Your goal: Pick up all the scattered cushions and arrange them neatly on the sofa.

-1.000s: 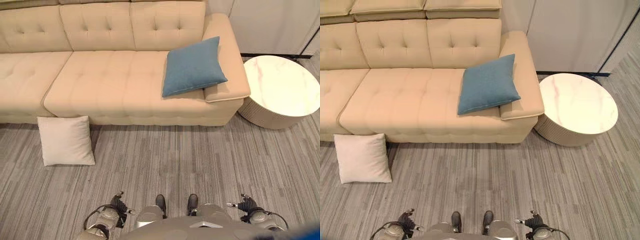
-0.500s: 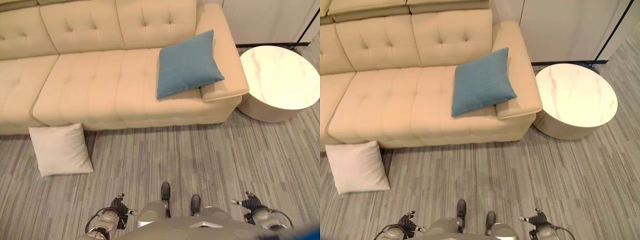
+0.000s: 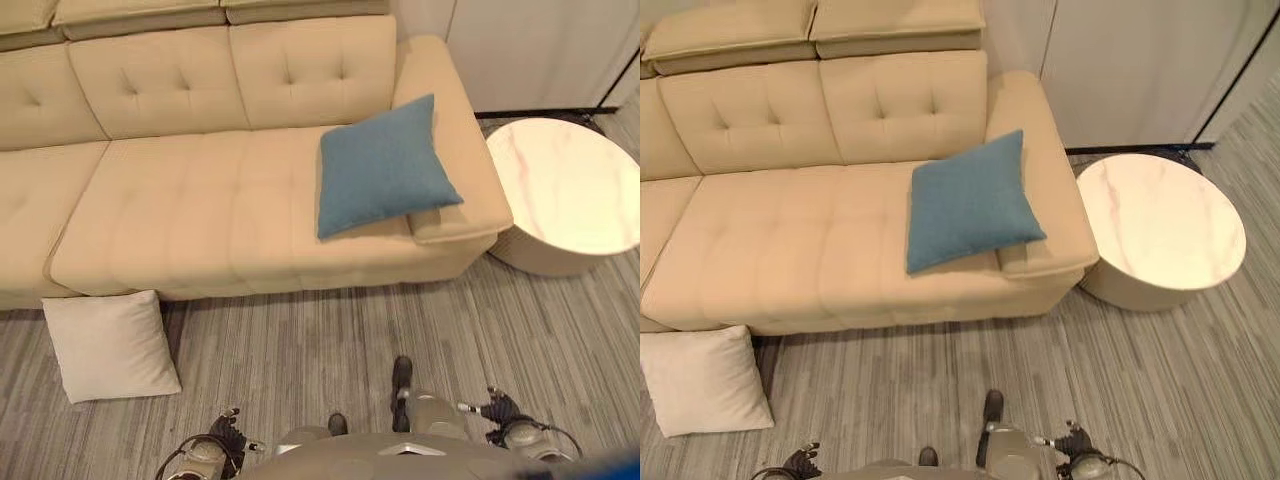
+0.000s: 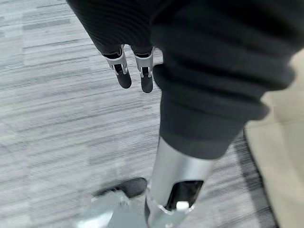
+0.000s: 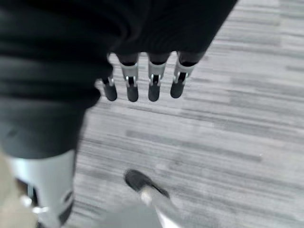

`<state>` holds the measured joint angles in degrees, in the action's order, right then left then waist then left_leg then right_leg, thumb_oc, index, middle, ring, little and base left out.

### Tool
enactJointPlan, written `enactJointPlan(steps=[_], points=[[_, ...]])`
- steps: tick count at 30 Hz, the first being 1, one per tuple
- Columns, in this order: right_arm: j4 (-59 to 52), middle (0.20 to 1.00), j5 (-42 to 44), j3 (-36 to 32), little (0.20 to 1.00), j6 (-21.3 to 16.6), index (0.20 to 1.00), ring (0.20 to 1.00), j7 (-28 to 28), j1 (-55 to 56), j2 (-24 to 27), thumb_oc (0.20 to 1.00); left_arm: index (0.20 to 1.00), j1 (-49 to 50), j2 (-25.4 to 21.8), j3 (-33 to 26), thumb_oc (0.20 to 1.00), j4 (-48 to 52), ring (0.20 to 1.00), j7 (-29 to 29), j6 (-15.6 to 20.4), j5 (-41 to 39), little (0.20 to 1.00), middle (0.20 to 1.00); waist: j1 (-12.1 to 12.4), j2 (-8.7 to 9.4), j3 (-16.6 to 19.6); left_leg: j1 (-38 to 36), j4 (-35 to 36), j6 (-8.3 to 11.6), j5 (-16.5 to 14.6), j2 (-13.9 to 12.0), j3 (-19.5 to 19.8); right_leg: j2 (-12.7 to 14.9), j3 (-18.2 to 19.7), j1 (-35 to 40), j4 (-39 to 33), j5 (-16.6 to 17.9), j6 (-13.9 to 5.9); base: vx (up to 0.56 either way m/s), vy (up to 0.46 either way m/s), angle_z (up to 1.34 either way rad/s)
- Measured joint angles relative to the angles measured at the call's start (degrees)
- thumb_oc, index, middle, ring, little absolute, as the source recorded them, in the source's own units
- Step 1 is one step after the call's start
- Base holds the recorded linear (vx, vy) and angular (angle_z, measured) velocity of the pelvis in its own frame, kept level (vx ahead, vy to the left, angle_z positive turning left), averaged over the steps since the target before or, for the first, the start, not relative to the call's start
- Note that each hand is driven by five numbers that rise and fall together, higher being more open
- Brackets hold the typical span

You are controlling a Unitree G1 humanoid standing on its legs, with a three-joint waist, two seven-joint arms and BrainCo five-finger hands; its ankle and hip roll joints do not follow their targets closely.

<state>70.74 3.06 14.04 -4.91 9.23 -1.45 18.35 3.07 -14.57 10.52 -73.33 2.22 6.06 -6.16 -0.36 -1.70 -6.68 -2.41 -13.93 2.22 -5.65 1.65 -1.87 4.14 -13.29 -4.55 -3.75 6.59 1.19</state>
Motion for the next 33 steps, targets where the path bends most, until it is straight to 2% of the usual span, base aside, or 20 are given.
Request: enactJointPlan(steps=[2, 3, 4, 6, 7, 8, 11, 12, 13, 15, 17, 18, 19, 22, 23, 25, 27, 28, 30, 33], points=[[0.02, 1.0, 0.09, 0.95, 1.0, -0.42, 1.0, 1.0, 0.02, -0.86, 0.23, 1.0, 1.0, -1.98, 0.47, 0.09, 1.0, 0.51, 1.0, -0.71, 0.94, -0.24, 1.0, 1.0, 1.71, 2.0, -0.56, 11.48, -22.33, 6.16, 4.39, -0.11, 0.24, 0.6, 0.38, 2.37, -1.62, -1.9, 2.75, 0.11, -0.122, 0.06], [0.12, 1.0, 0.1, 1.02, 1.0, -0.54, 1.0, 1.0, 0.02, -1.31, 0.12, 1.0, 1.0, -2.23, 0.16, 0.12, 1.0, 1.39, 1.0, -0.65, 0.96, -0.79, 1.0, 1.0, 1.47, 2.13, -0.65, 14.76, -25.94, 5.67, 3.43, -1.22, 0.45, 0.09, -0.66, 3.22, -1.6, -2.45, 3.45, 0.21, -0.048, 0.1], [0.01, 1.0, 0.13, 1.27, 1.0, -0.55, 1.0, 1.0, 0.06, -2.39, -0.29, 1.0, 1.0, -2.01, -0.58, 0.12, 1.0, 2.33, 1.0, -0.82, 0.88, -1.5, 1.0, 1.0, 1.47, 2.77, -1.21, 16.46, -18.67, 4.94, 2.5, -2.56, 0.57, -0.42, -1.3, 4.84, -1.62, -4.03, 4.64, 0.29, -0.04, 0.24], [0.1, 1.0, 0.15, 1.35, 1.0, -0.58, 1.0, 1.0, 0.02, -3.3, 0.0, 1.0, 1.0, -2.4, -1.48, 0.99, 1.0, 2.46, 1.0, -1.12, 0.89, -1.56, 1.0, 1.0, 1.11, 2.83, -2.83, 15.89, 0.31, 3.61, 3.68, -3.41, -1.46, -1.39, -2.08, 6.91, -1.96, -7.09, 4.02, 0.34, 0.057, 0.38], [0.79, 1.0, 0.15, 2.91, 1.0, -0.34, 1.0, 1.0, 0.45, -2.73, -0.3, 1.0, 1.0, -6.21, 0.38, 3.24, 1.0, 2.51, 1.0, -0.56, -2.0, -1.46, 1.0, 1.0, 0.41, 1.8, -3.7, 15.41, 12.76, 2.96, 6.97, -3.42, -3.74, -3.02, -2.46, 9.25, -1.95, -9.1, 1.24, 0.34, 0.123, 0.3], [-0.28, 1.0, 0.08, 3.5, 1.0, 0.1, 1.0, 1.0, 0.06, -2.71, -0.64, 1.0, 1.0, -10.41, -0.6, 6.71, 1.0, 2.79, 1.0, 0.9, -2.73, 0.0, 1.0, 1.0, 1.34, 1.44, -3.69, 15.58, 19.68, 3.86, 9.66, -3.15, -4.4, -4.07, -2.14, 10.54, -1.96, -10.19, 0.81, 0.24, 0.116, -0.18], [-2.21, 1.0, 0.04, 2.94, 1.0, -0.4, 1.0, 1.0, 0.27, -4.72, -1.12, 1.0, 1.0, -10.47, 0.63, 2.08, 1.0, 4.57, 1.0, 0.62, -0.59, -1.55, 1.0, 1.0, -0.33, 1.56, -4.19, 14.35, 13.28, 0.61, 11.59, -1.49, -5.6, -3.55, -0.17, 14.36, -1.62, -11.93, -0.02, 0.24, 0.167, -0.73], [-1.44, 1.0, 0.03, 2.54, 1.0, -0.17, 1.0, 1.0, 0.25, -3.26, -0.81, 1.0, 1.0, -9.55, 1.88, 1.6, 1.0, 3.66, 1.0, 0.64, -0.62, -1.62, 1.0, 1.0, -0.48, 0.75, -2.35, 10.9, 12.94, -1.98, 11.78, -1.03, -5.69, -3.86, 0.69, 16.32, -0.24, -13.9, -2.27, 0.13, 0.129, -0.27], [0.01, 1.0, 0.02, 2.07, 1.0, 0.16, 1.0, 1.0, 0.44, -1.87, -1.7, 1.0, 1.0, -9.29, 2.0, 1.77, 1.0, 2.66, 1.0, 0.67, -0.62, -1.65, 1.0, 1.0, -0.6, 1.17, -1.07, 7.96, 15.97, -6.39, 12.44, 0.03, -4.91, -2.6, 1.16, 15.42, 4.07, -16.04, -3.27, 0.13, 0.145, -0.1], [0.13, 1.0, -0.12, 2.0, 1.0, 0.62, 1.0, 1.0, 0.04, -0.82, -2.33, 1.0, 1.0, -9.9, 1.57, 1.85, 1.0, 2.06, 1.0, 0.64, -0.94, -1.63, 1.0, 1.0, -0.28, 2.01, -1.01, 6.04, 17.88, -8.02, 11.21, 1.71, -3.75, -0.62, 1.44, 12.25, 8.19, -17.12, -5.78, 0.12, 0.191, 0.21], [-0.77, 1.0, -1.0, 1.25, 1.0, 0.9, 1.0, 1.0, -0.09, -0.88, -2.08, 1.0, 1.0, -9.38, 0.67, 1.85, 1.0, 2.3, 1.0, 0.69, -1.37, -1.64, 1.0, 1.0, -0.11, 0.23, -1.07, 1.58, 18.86, -8.49, 9.97, 2.83, -1.92, 3.29, 2.03, 2.92, 33.28, -22.5, -9.82, 0.08, 0.149, 0.47], [-0.93, 1.0, -1.24, 1.56, 1.0, 0.86, 1.0, 1.0, -0.2, -1.27, -2.26, 1.0, 1.0, -9.46, -0.28, 1.84, 1.0, 2.32, 1.0, 0.71, -1.1, -1.71, 1.0, 1.0, 0.18, 0.18, -0.94, 0.9, 18.67, -8.97, 8.53, 3.15, -0.94, 3.95, 3.74, -1.65, 38.78, -22.68, -10.32, 0.1, 0.096, 0.5], [-1.58, 1.0, -1.57, 1.58, 1.0, 0.71, 1.0, 1.0, -0.19, -2.22, -2.36, 1.0, 1.0, -9.62, -0.86, 1.78, 1.0, 2.21, 1.0, 0.72, -0.99, -1.73, 1.0, 1.0, 0.03, 0.29, -1.16, 0.52, 18.74, -9.14, 8.43, 3.77, -0.88, 4.58, 4.73, -4.65, 41.88, -22.71, -10.27, 0.08, -0.012, 0.39], [-1.69, 1.0, -1.73, 1.59, 1.0, 0.7, 1.0, 1.0, -0.39, -3.33, -2.51, 1.0, 1.0, -7.92, -1.58, 1.73, 1.0, 2.2, 1.0, 0.73, -1.17, -1.75, 1.0, 1.0, 0.3, 0.13, -1.15, -2.06, 19.11, -7.81, 7.03, 3.73, -0.14, 3.53, 5.71, -8.07, 30.85, -21.35, -8.68, 0.13, -0.088, 0.29], [-1.66, 1.0, -1.68, 1.57, 1.0, 0.71, 1.0, 1.0, -0.56, -3.38, -2.51, 1.0, 1.0, -6.79, -1.7, 1.25, 1.0, 1.99, 1.0, 0.72, -1.25, -1.76, 1.0, 1.0, 0.45, 0.73, -1.01, -2.59, 19.15, -6.98, 6.15, 3.66, 0.21, 2.18, 7.7, -8.0, 22.86, -18.61, -8.53, 0.09, -0.151, 0.15], [-1.12, 1.0, -1.65, 1.17, 1.0, 0.8, 1.0, 1.0, -0.57, -3.76, -2.35, 1.0, 1.0, -5.89, -1.25, 1.21, 1.0, 1.66, 1.0, 0.73, -1.34, -1.8, 1.0, 1.0, 0.7, 0.84, -0.84, -2.72, 19.12, -6.33, 5.48, 2.68, 0.92, 1.22, 7.37, -6.63, 15.48, -9.44, -7.34, 0.06, -0.159, 0.04], [-0.11, 1.0, -1.63, 1.07, 1.0, 0.95, 1.0, 1.0, -0.58, -3.38, -2.37, 1.0, 1.0, -5.34, -0.05, 1.0, 1.0, 0.2, 1.0, 0.67, -1.33, -2.0, 1.0, 1.0, 0.69, 0.16, -0.81, -2.61, 18.19, -4.81, 5.17, 0.96, 1.29, -0.95, 6.11, -2.11, 8.21, -5.29, -3.69, 0.06, -0.128, 0.08], [0.1, 1.0, -1.63, 0.96, 1.0, 1.06, 1.0, 1.0, -0.56, -2.77, -1.97, 1.0, 1.0, -5.33, 0.65, 0.64, 1.0, 0.1, 1.0, 0.66, -1.28, -2.0, 1.0, 1.0, 0.55, 0.19, -0.8, -2.96, 17.35, -3.98, 5.24, 0.53, 1.35, -1.59, 5.46, 0.73, 4.59, -4.04, -2.18, 0.09, -0.118, 0.23], [0.09, 1.0, -1.57, 0.64, 1.0, 1.13, 1.0, 1.0, -0.55, -2.09, -1.37, 1.0, 1.0, -5.48, 0.84, 0.47, 1.0, 0.08, 1.0, 0.69, -1.29, -1.98, 1.0, 1.0, 0.38, 0.18, -0.66, -4.35, 17.16, -2.65, 4.81, -0.32, 1.6, -2.73, 4.64, 5.9, -1.96, -2.43, -1.7, 0.08, -0.074, 0.18], [-0.16, 1.0, -1.42, 0.2, 1.0, 0.98, 1.0, 1.0, -0.48, -1.84, -0.06, 1.0, 1.0, -5.6, 1.11, 0.29, 1.0, 1.13, 1.0, 0.67, -1.3, -1.98, 1.0, 1.0, 0.55, -0.8, 0.17, -4.64, 17.64, -2.06, 4.42, -1.68, 1.71, -4.07, 4.19, 5.98, -1.68, -2.79, -1.32, 0.06, -0.032, 0.08]])
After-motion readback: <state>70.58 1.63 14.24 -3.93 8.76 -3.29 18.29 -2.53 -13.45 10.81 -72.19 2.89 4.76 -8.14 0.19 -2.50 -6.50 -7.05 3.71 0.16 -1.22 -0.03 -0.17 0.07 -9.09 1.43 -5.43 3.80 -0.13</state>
